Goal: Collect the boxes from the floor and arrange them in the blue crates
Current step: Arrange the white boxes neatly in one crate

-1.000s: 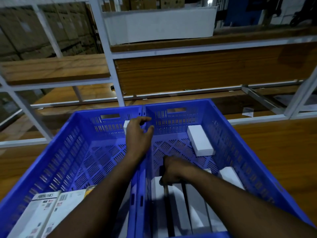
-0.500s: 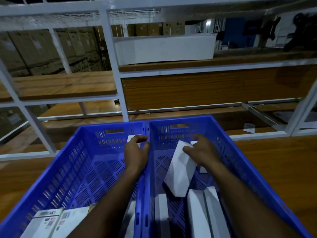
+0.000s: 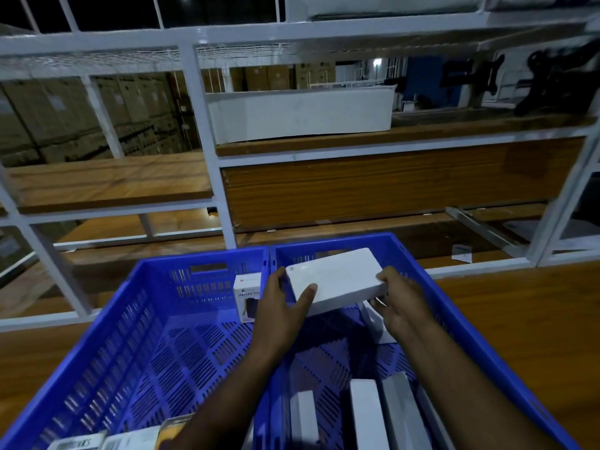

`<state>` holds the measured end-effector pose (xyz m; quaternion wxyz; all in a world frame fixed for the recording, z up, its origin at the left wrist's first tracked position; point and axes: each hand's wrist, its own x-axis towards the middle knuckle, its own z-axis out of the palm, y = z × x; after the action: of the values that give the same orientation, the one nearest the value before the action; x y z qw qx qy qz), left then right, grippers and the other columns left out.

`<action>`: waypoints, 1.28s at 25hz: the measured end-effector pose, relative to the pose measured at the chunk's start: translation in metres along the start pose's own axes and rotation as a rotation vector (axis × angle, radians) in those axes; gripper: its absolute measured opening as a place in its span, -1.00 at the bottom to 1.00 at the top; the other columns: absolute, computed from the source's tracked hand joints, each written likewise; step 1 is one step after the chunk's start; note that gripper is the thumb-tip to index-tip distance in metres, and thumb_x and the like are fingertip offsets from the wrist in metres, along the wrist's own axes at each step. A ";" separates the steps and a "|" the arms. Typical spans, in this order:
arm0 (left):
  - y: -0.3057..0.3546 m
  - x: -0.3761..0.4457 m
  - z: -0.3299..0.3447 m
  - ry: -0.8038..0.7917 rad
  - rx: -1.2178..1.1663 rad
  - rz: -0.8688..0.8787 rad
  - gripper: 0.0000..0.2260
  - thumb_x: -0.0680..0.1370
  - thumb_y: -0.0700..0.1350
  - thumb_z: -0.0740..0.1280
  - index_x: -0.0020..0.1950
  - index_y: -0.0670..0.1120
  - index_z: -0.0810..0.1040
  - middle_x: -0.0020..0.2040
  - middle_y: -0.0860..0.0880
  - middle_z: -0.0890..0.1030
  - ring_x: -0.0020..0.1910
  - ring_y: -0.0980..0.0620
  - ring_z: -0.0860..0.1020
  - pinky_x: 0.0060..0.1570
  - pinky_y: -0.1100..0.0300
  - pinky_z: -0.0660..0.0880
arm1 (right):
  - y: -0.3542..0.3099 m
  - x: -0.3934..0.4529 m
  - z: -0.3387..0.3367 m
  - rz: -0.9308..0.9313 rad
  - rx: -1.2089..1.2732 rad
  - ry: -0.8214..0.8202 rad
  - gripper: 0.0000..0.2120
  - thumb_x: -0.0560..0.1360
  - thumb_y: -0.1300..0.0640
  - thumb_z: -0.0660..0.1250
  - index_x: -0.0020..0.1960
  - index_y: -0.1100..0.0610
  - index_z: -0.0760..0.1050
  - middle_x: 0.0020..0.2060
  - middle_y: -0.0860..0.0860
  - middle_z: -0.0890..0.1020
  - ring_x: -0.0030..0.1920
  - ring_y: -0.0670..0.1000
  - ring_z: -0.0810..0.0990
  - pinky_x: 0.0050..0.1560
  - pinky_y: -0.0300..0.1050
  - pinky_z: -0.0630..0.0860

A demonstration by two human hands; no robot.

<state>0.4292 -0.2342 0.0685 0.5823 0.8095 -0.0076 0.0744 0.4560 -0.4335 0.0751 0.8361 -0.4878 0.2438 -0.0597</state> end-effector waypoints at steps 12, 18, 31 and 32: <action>0.004 0.001 -0.007 -0.083 -0.087 0.018 -0.41 0.57 -0.26 0.38 0.54 0.02 0.26 0.41 -0.01 0.46 0.31 -0.01 0.49 0.07 0.25 0.59 | -0.005 -0.018 0.003 -0.007 -0.232 -0.281 -0.56 0.39 0.53 0.18 0.15 0.14 0.43 0.10 0.16 0.54 -0.02 0.15 0.52 -0.22 -0.03 0.53; 0.002 0.006 -0.006 -0.004 -0.201 -0.109 -0.37 0.57 0.25 0.25 0.52 -0.09 0.36 0.47 -0.07 0.45 0.36 -0.02 0.49 0.35 0.06 0.46 | -0.001 -0.026 0.008 -0.813 -0.811 -0.241 -0.53 0.41 0.40 0.42 0.11 -0.02 0.33 0.09 -0.03 0.33 0.03 -0.15 0.41 -0.15 -0.41 0.40; 0.003 0.010 0.004 -0.167 -0.517 -0.308 -0.27 0.43 0.13 0.52 0.52 -0.02 0.34 0.26 -0.18 0.62 0.14 -0.17 0.66 -0.01 -0.02 0.65 | 0.027 -0.047 0.018 -0.962 -1.111 -0.484 -0.48 0.37 0.25 0.43 0.16 -0.12 0.27 0.15 -0.13 0.26 0.17 -0.06 0.42 -0.01 -0.03 0.59; 0.001 0.011 0.003 -0.156 -0.501 -0.301 -0.28 0.46 0.06 0.52 0.55 0.01 0.29 0.30 -0.17 0.59 0.14 -0.18 0.66 0.05 -0.10 0.65 | 0.025 -0.047 0.016 -0.893 -1.117 -0.555 -0.48 0.37 0.23 0.43 0.18 -0.11 0.27 0.16 -0.13 0.26 0.21 -0.07 0.40 0.04 -0.08 0.58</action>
<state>0.4400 -0.2365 0.0694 0.7660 0.6360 0.0494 -0.0793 0.4188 -0.3918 0.0772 0.3926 -0.8872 -0.2015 -0.1351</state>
